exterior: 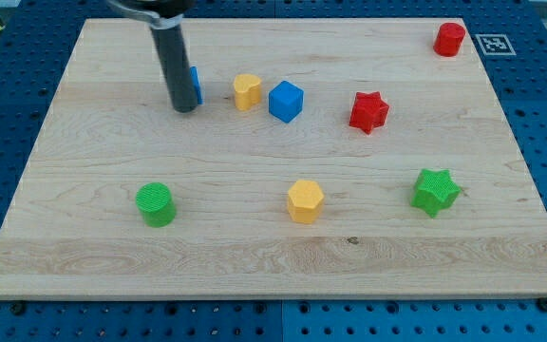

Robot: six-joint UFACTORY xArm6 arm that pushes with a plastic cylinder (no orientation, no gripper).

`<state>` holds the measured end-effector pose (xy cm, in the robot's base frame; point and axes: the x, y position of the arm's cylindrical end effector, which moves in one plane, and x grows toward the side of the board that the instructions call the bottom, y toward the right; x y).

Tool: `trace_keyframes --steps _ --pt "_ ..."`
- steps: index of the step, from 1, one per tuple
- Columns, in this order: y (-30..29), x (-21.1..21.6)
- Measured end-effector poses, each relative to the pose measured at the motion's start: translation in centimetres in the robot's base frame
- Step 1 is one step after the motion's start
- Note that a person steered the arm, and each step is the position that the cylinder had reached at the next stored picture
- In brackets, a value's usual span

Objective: Push blue triangle close to yellow heart

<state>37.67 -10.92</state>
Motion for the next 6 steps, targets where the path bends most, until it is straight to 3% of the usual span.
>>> trace_keyframes --steps 1,4,6 --pt "-0.7 -0.7" --pt "-10.9 -4.8" --pt "-3.9 -4.9"
